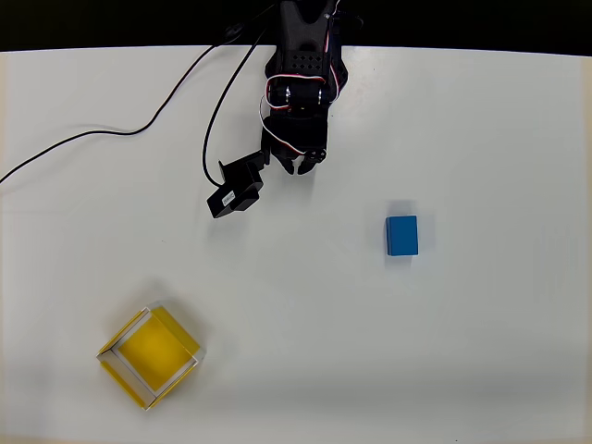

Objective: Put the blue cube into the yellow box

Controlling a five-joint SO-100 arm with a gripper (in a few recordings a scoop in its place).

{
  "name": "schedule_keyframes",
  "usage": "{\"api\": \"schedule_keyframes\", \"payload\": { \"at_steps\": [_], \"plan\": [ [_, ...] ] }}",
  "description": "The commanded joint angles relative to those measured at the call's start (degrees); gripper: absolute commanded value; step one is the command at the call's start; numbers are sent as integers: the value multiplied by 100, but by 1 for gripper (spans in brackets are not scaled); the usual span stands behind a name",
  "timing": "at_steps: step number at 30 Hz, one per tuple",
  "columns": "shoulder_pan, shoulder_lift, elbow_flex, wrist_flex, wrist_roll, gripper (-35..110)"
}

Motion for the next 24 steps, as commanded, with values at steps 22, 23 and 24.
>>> {"api": "schedule_keyframes", "payload": {
  "at_steps": [22, 23, 24],
  "plan": [
    [-501, -1652, -1257, -1046, 598, 12],
    [-571, -1969, -1582, -1169, 756, 16],
    [-642, -2294, -1916, -1239, 879, 19]
  ]
}}
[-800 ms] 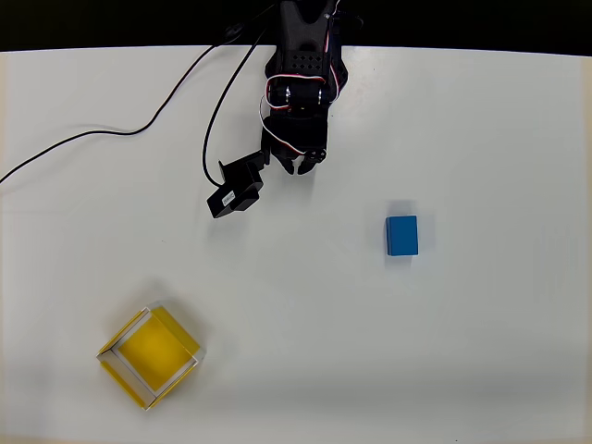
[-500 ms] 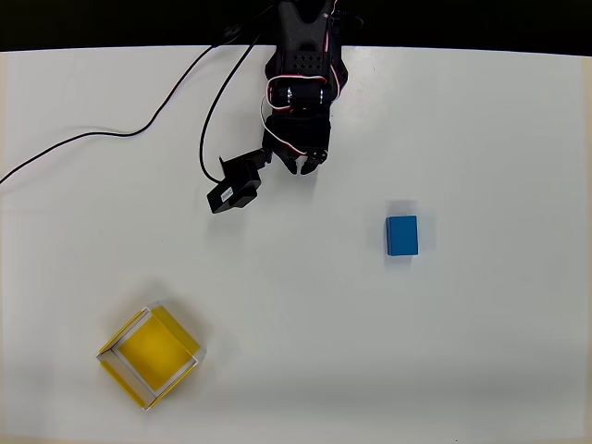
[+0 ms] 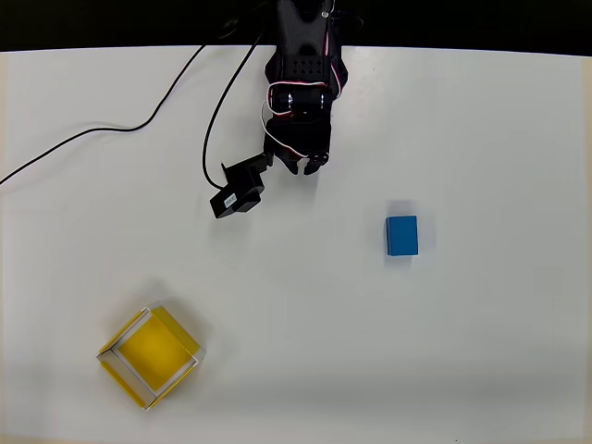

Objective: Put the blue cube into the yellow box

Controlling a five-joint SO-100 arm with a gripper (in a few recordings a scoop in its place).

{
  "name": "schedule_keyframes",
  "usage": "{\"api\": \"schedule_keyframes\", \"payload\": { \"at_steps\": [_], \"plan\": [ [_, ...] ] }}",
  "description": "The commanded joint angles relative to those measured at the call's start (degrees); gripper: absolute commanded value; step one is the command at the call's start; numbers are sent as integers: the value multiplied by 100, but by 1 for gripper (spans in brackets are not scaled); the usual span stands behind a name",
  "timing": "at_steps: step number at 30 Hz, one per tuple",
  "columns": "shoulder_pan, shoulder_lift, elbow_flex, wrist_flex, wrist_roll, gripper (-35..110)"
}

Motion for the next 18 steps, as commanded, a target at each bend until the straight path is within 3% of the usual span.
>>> {"api": "schedule_keyframes", "payload": {
  "at_steps": [1, 9, 18],
  "plan": [
    [-360, -984, -1687, -378, 308, 22],
    [-1081, -3006, -4175, -44, 1266, 36],
    [-1564, -4860, -5827, -44, 1564, 43]
  ]
}}
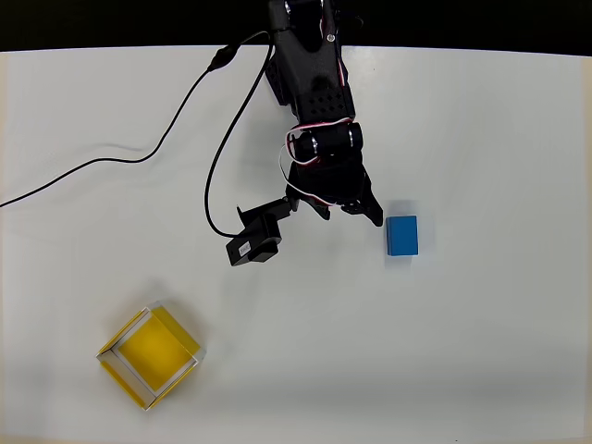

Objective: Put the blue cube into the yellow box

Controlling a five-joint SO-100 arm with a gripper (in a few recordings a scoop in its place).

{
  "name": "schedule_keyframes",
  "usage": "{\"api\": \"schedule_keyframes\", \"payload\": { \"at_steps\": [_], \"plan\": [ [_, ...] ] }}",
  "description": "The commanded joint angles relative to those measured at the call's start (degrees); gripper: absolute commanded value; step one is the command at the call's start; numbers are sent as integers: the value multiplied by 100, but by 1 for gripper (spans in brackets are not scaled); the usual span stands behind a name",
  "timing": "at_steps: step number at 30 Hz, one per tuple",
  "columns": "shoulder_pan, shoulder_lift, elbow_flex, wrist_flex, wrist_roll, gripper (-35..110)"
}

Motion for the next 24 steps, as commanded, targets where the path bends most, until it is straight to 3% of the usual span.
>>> {"api": "schedule_keyframes", "payload": {
  "at_steps": [1, 12, 24],
  "plan": [
    [-281, -396, -1090, -35, -18, 43],
    [-861, -2206, -2426, -123, 123, 44],
    [-1151, -3252, -2575, -519, 475, 43]
  ]
}}
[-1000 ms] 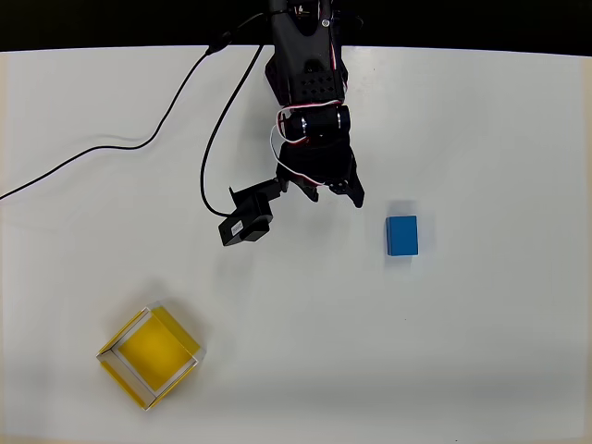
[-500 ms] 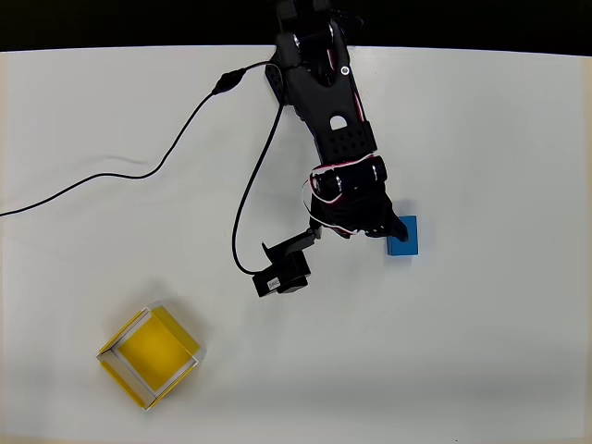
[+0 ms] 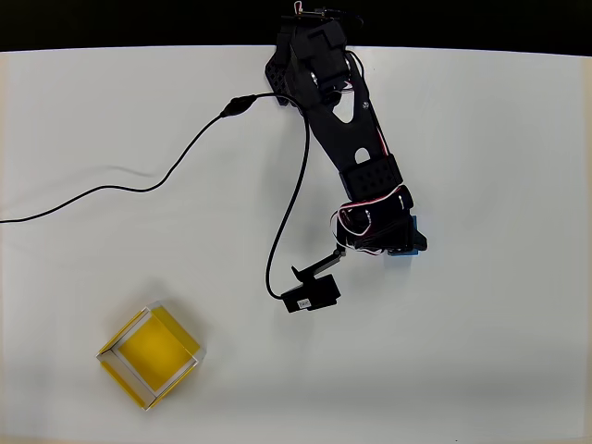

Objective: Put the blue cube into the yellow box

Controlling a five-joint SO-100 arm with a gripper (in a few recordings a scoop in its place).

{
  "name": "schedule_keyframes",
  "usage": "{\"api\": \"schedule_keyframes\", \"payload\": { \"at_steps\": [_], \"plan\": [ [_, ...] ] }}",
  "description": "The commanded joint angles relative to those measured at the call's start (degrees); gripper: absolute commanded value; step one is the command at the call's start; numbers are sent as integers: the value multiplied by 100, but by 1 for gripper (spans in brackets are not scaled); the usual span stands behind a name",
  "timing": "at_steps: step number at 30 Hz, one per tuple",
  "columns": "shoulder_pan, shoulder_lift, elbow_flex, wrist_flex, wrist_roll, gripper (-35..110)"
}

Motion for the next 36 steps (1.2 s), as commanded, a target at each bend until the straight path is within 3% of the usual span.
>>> {"api": "schedule_keyframes", "payload": {
  "at_steps": [1, 20, 36],
  "plan": [
    [-132, 88, -554, -149, 18, 43],
    [-642, -896, -536, -615, 422, 41],
    [-483, -1002, 35, -1107, 176, 17]
  ]
}}
